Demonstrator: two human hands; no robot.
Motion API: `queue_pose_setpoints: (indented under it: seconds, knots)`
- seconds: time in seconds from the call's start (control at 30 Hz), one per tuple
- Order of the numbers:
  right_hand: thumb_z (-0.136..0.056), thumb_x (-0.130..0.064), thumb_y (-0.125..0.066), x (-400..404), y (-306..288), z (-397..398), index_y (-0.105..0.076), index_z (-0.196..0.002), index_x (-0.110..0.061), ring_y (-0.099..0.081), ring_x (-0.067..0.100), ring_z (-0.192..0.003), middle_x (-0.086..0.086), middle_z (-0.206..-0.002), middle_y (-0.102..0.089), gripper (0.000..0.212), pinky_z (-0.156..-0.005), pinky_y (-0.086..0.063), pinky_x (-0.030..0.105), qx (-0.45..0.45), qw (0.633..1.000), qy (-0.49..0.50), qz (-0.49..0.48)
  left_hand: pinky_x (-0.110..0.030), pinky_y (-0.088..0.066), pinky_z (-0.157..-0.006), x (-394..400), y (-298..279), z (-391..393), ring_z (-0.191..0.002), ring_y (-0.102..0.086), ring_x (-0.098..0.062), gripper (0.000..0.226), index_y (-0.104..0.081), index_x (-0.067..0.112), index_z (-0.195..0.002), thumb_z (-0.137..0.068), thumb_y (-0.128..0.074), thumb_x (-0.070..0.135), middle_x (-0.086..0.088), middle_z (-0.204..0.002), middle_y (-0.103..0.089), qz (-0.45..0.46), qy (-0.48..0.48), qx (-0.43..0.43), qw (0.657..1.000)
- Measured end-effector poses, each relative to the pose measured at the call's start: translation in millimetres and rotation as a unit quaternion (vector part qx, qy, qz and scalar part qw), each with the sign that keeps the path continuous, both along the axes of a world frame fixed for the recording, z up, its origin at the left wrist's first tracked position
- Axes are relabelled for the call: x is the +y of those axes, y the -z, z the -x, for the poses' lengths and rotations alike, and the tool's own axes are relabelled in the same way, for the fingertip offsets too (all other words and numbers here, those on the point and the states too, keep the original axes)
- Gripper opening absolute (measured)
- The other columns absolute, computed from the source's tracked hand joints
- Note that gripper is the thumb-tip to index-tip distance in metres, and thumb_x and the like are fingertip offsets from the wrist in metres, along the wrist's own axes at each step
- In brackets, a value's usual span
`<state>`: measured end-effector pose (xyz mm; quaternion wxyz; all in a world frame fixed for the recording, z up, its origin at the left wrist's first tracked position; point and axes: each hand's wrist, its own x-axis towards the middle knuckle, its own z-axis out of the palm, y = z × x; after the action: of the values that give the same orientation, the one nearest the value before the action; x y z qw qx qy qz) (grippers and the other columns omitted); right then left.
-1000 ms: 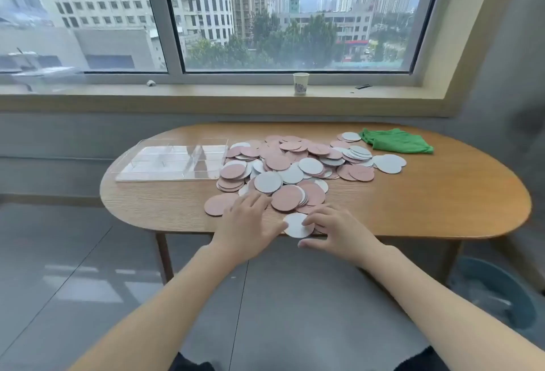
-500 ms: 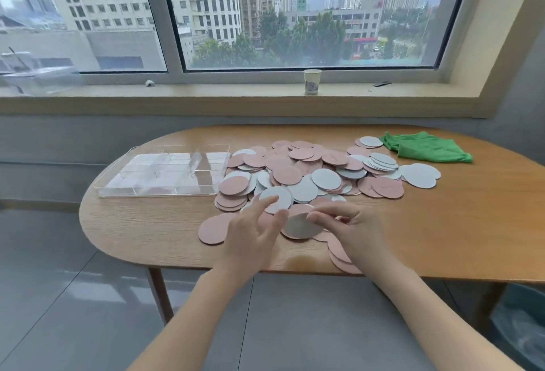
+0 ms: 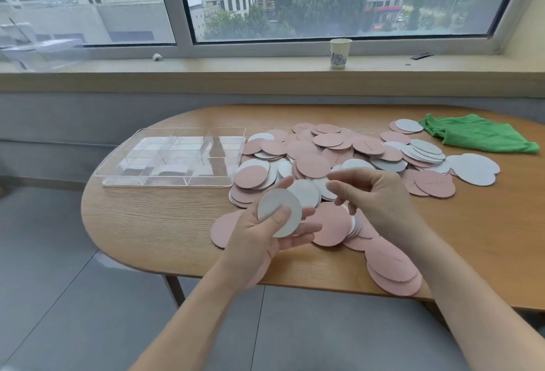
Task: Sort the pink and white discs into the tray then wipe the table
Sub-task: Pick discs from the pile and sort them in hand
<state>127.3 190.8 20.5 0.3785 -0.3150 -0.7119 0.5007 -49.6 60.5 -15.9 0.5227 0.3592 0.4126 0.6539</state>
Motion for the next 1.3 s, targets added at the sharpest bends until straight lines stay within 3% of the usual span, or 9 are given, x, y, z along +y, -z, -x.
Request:
queue_pose_setpoints:
  seconds: [0.17,0.4,0.53,0.63,0.77,0.93,1.07,1.17,1.3]
  knots:
    - [-0.087,-0.024,-0.078,3,9,5,-0.078,-0.097,-0.022,-0.067,0.005,-0.074,-0.008,-0.079,-0.075,0.010,-0.070,-0.051,0.016,-0.113,0.987,0.044,-0.101,-0.044,-0.064,-0.074,-13,-2,14,-0.098,-0.073,-0.050,0.048,-0.052,0.025,-0.139,-0.102,-0.053,-0.004,-0.028,-0.121,-0.070,0.007,-0.015,0.005,1.000]
    - [-0.089,-0.028,-0.076,17,17,31,-0.076,-0.105,-0.022,-0.062,0.001,-0.085,-0.010,-0.093,-0.071,0.017,-0.074,-0.039,0.008,-0.221,0.947,0.027,-0.232,-0.039,-0.064,-0.065,-29,-6,24,-0.105,-0.072,-0.048,0.029,-0.058,0.015,-0.117,-0.098,-0.059,-0.006,-0.025,-0.125,-0.070,0.020,-0.021,-0.015,0.999]
    - [-0.082,-0.037,-0.082,27,15,51,-0.071,-0.119,-0.023,-0.057,0.013,-0.104,-0.009,-0.113,-0.062,0.041,-0.090,-0.041,0.025,-0.297,0.927,-0.021,-0.227,-0.039,-0.062,-0.058,-32,-10,23,-0.103,-0.072,-0.048,0.026,-0.060,0.014,-0.111,-0.088,-0.070,0.007,-0.026,-0.123,-0.070,0.022,-0.020,-0.026,0.999]
    - [-0.073,-0.048,-0.086,30,12,58,-0.066,-0.129,-0.025,-0.047,0.011,-0.113,-0.013,-0.119,-0.050,0.064,-0.101,-0.038,0.030,-0.337,0.918,-0.044,-0.206,-0.041,-0.062,-0.061,-32,-9,22,-0.104,-0.072,-0.048,0.030,-0.059,0.011,-0.114,-0.086,-0.071,0.012,-0.027,-0.121,-0.070,0.016,-0.019,-0.017,1.000]
    - [-0.073,-0.050,-0.084,28,14,58,-0.065,-0.130,-0.028,-0.045,0.014,-0.118,-0.010,-0.121,-0.048,0.064,-0.105,-0.039,0.036,-0.350,0.910,-0.039,-0.217,-0.044,-0.063,-0.066,-30,-8,24,-0.107,-0.070,-0.051,0.029,-0.060,0.012,-0.115,-0.087,-0.066,0.012,-0.029,-0.123,-0.069,0.008,-0.007,-0.021,1.000]
    - [-0.070,-0.042,-0.089,26,20,60,-0.063,-0.120,-0.027,-0.041,0.014,-0.118,-0.010,-0.120,-0.047,0.058,-0.103,-0.038,0.035,-0.318,0.925,-0.029,-0.208,-0.043,-0.062,-0.066,-28,-6,23,-0.103,-0.072,-0.047,0.033,-0.062,0.016,-0.117,-0.086,-0.069,0.009,-0.025,-0.119,-0.071,0.006,-0.015,-0.008,1.000]
    - [-0.075,-0.026,-0.086,17,16,57,-0.063,-0.102,-0.026,-0.054,0.010,-0.095,-0.009,-0.104,-0.061,0.035,-0.082,-0.040,0.023,-0.263,0.943,0.011,-0.206,-0.042,-0.062,-0.067,-27,-6,23,-0.103,-0.073,-0.045,0.032,-0.065,0.022,-0.113,-0.085,-0.071,0.008,-0.023,-0.118,-0.072,0.006,-0.021,-0.006,1.000]
    - [-0.081,-0.019,-0.083,7,8,43,-0.073,-0.088,-0.022,-0.062,0.002,-0.071,-0.009,-0.081,-0.071,0.013,-0.065,-0.045,0.015,-0.141,0.978,0.067,-0.137,-0.044,-0.062,-0.070,-27,-5,24,-0.106,-0.072,-0.045,0.035,-0.065,0.020,-0.115,-0.084,-0.073,0.009,-0.024,-0.119,-0.072,0.005,-0.032,-0.008,0.999]
    - [-0.081,-0.014,-0.081,-12,-9,17,-0.074,-0.090,-0.017,-0.060,0.009,-0.061,0.002,-0.080,-0.075,0.011,-0.060,-0.051,0.020,0.053,0.995,0.089,-0.014,-0.047,-0.061,-0.073,-26,-6,23,-0.108,-0.072,-0.044,0.045,-0.060,0.015,-0.122,-0.081,-0.077,0.011,-0.023,-0.119,-0.072,0.013,-0.039,-0.015,0.999]
